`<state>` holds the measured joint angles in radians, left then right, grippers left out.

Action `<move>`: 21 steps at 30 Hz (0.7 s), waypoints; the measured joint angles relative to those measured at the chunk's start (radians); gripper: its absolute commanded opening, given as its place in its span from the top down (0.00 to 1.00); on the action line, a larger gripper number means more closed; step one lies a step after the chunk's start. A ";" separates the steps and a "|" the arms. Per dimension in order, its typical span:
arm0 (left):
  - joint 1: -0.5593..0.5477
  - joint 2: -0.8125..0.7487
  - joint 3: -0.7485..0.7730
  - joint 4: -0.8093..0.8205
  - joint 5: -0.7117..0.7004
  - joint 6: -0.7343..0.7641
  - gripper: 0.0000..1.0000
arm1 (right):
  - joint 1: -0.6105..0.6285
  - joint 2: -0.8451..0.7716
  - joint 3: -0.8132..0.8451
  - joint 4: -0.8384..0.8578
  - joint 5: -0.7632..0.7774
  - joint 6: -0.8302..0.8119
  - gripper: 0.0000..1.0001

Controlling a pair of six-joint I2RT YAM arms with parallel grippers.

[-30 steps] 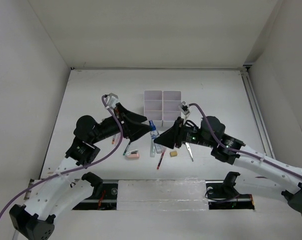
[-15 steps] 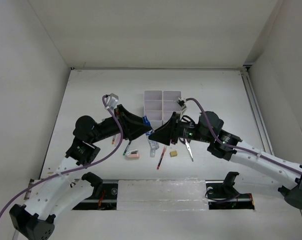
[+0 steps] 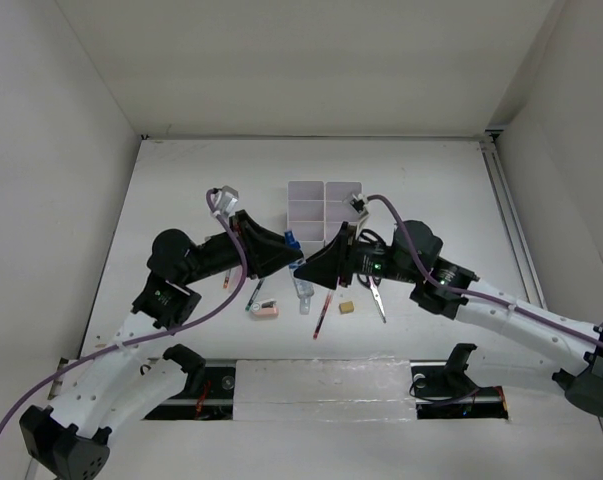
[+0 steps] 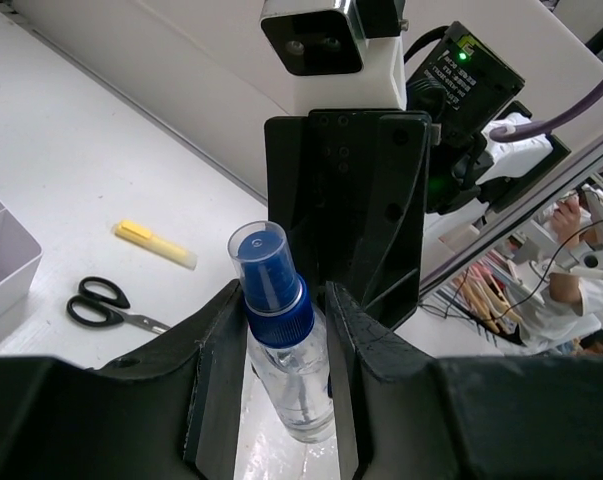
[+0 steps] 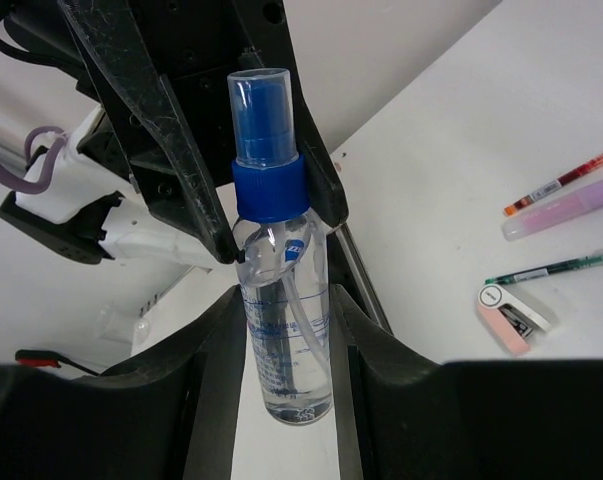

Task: Sort the stationery into containers
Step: Pass the stationery from the right arm to the left, then place the stationery into the container

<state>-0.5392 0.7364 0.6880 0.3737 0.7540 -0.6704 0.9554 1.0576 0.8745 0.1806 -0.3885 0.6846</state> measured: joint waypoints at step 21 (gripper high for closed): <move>-0.003 -0.039 0.010 -0.072 -0.264 0.053 1.00 | 0.002 0.002 -0.013 0.055 0.035 -0.021 0.00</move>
<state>-0.5423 0.6971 0.6983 0.3019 0.4904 -0.6178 0.9569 1.0599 0.8616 0.2356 -0.3538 0.6632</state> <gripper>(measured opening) 0.276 0.999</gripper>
